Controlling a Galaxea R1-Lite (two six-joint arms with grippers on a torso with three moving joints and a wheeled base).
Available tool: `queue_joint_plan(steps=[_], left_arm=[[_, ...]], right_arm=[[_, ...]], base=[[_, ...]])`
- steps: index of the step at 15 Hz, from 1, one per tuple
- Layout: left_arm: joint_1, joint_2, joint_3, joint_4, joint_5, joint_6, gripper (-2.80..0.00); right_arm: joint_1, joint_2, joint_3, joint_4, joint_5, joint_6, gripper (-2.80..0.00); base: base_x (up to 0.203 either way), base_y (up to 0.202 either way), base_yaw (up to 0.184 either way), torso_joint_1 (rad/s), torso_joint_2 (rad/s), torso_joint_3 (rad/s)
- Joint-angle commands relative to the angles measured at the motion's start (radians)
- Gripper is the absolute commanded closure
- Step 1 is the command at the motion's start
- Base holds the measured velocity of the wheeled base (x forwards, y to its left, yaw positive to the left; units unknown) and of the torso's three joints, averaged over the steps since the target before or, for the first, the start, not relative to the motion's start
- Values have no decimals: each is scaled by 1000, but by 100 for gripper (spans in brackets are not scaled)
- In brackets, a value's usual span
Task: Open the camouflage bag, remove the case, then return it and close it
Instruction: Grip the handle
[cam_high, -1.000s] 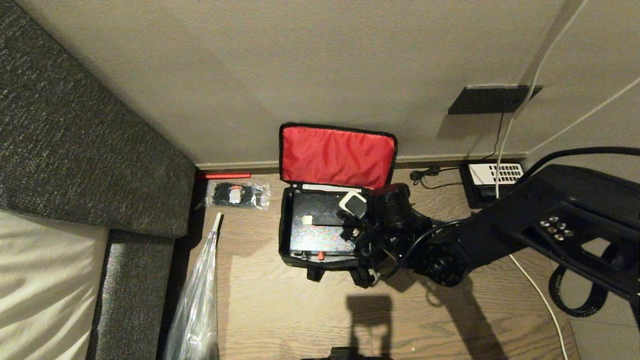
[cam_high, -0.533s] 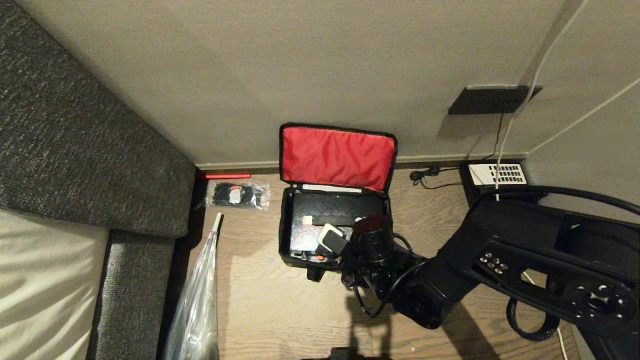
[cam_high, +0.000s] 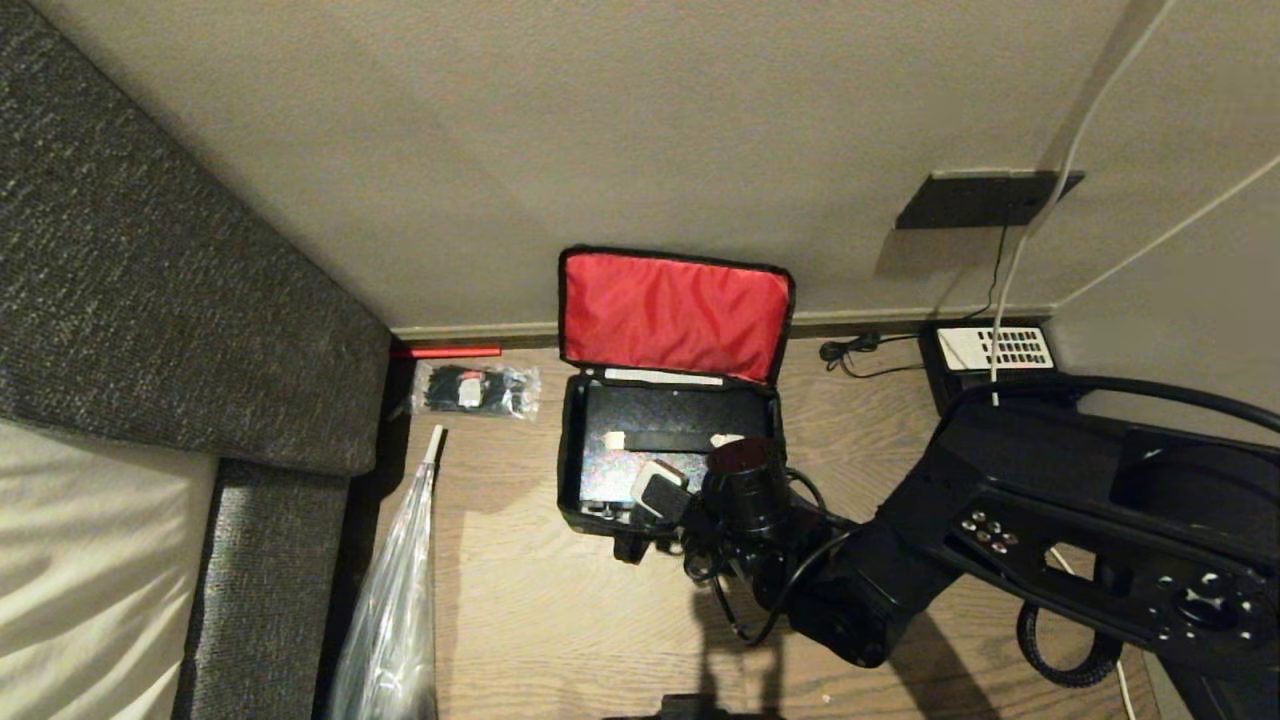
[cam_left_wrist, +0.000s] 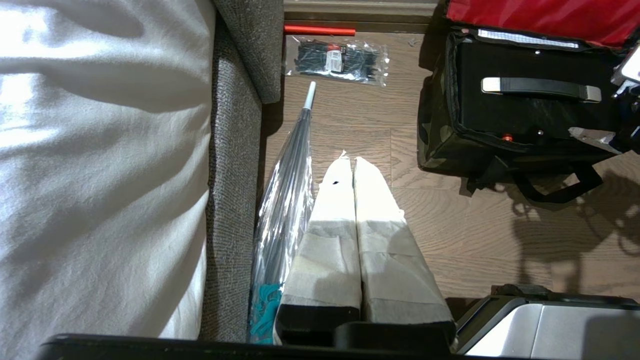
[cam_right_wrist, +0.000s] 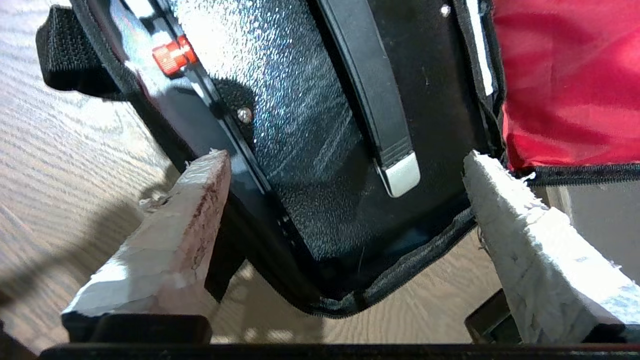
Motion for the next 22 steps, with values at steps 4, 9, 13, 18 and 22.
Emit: queue_joint_plan(steps=[4,9,13,18,22], left_arm=[[0,-1,3,0,0,0,0],[0,-2,3,0,0,0,0],[0,-2,3,0,0,0,0],[0,-2,3,0,0,0,0],[0,-2,3,0,0,0,0]], right_arm=[[-1,-12,1,-6,-24,-21,-280],[-1,-31,-26,5,-109,-152,-280],[-2,22,-38,-22,-164,-174,-280],[-14,81,-116,-181,-167,-456,-280],[-20,137,-170,-172,-168,-464,-280]], base=[[0,0,0,0,0,0],[0,0,0,0,0,0],[0,0,0,0,0,0],[0,0,0,0,0,0],[0,0,0,0,0,0]])
